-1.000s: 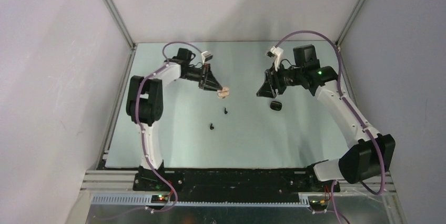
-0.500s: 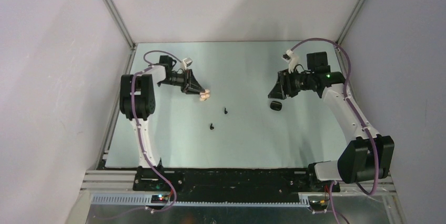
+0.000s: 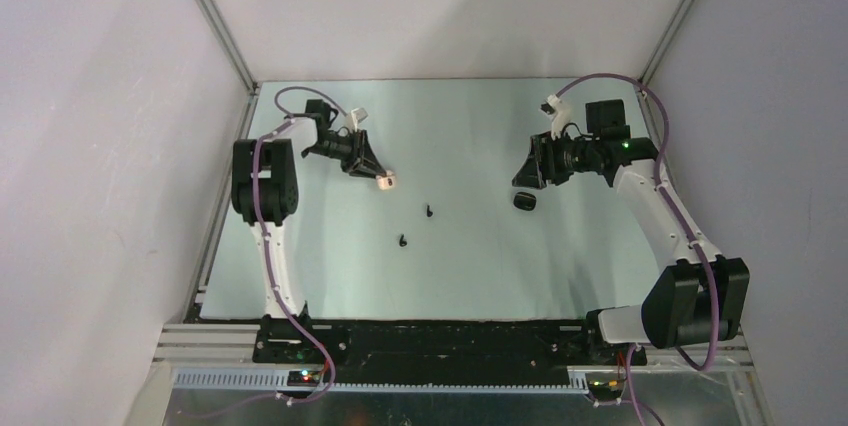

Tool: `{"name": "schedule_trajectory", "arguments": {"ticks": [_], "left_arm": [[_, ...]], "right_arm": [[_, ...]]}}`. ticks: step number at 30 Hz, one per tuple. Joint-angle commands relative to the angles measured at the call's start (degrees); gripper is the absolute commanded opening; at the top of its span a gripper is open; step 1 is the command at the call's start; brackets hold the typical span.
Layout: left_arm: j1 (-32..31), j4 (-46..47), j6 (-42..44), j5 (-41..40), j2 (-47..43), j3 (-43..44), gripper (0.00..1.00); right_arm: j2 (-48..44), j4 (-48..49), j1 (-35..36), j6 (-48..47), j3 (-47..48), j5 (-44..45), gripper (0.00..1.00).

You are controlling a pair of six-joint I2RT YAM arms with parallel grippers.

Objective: Insert the wireless bluetooth earbuds into the charging case
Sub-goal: Place the charging case at the center of the board, then pick up the charging case at the center of the board.

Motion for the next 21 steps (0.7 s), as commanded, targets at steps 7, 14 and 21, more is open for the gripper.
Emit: {"name": "schedule_trajectory", "arguments": {"ticks": [7, 14, 21], "left_arm": [[0.45, -1.93, 10.15, -19.26, -6.90, 7.08, 0.84], [-1.77, -0.66, 18.14, -35.28, -19.41, 6.83, 0.84], [-6.50, 11.62, 10.49, -42.61, -41.71, -7.65, 0.85]], "right_arm": [[0.90, 2.78, -0.41, -1.95, -1.18, 3.61, 0.60], [4.43, 1.59, -0.33, -15.32, -1.18, 6.88, 0.59], [11.74, 2.41, 2.75, -26.45, -1.17, 19.49, 0.60]]}}
